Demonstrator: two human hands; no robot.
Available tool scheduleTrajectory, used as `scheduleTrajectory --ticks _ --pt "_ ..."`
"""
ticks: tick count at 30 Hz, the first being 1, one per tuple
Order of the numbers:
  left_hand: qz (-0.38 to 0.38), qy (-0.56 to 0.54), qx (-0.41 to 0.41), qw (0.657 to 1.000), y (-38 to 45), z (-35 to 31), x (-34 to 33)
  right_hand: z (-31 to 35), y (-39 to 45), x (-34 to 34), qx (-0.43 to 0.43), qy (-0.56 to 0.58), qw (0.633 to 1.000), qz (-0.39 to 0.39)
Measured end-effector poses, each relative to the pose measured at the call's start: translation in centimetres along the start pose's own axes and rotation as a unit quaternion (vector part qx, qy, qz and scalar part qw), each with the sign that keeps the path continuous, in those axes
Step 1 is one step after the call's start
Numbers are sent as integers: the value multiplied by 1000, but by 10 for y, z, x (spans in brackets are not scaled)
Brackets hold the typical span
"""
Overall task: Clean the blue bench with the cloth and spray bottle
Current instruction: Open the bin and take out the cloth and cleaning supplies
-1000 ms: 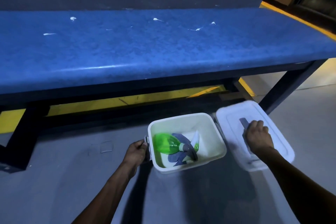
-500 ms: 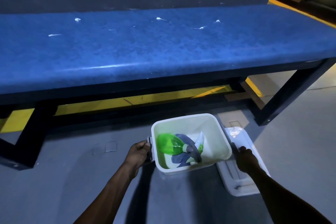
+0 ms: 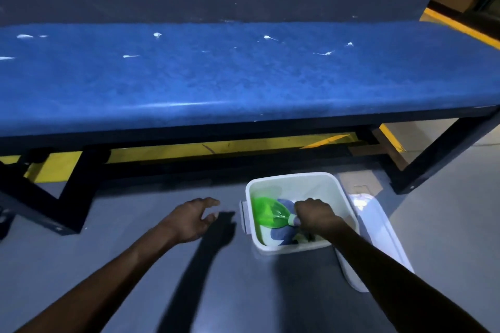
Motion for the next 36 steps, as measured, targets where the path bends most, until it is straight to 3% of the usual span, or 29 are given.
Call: scheduleTrajectory --ticks 5,12,15,17,20,23,27,31,36 --pt "-26 33 -82 996 -42 2 20 -2 -20 44 20 32 998 -59" --pt "-80 -88 -189 975 -48 -54 42 69 -119 189 155 -16 975 -159" --pt "-142 -11 -218 965 -47 -72 45 106 -144 204 215 -18 951 -220" --pt "-162 -18 -219 962 -43 -66 45 120 -145 200 247 41 936 -246" --pt "-171 -100 -177 964 -27 -17 39 116 -115 178 245 231 917 -216" --pt "-203 -168 -42 964 -21 53 30 82 -63 139 163 323 911 -196" --pt "-261 -246 73 931 -41 130 1 35 -7 64 28 227 968 -101" --pt "-277 -362 174 873 -61 165 -50 14 18 -1 -9 142 990 -22" --pt "-274 -322 115 899 -63 151 -61 8 40 -39 -30 140 990 14"
Point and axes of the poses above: each hand's wrist, its own y-axis towards the middle knuckle, its own x-axis out of the back of the hand, z = x × y, the point moved 3 cm from there along y, towards the middle knuckle, and after that the axes turned 4 degrees about z, right-handed, at the moved point
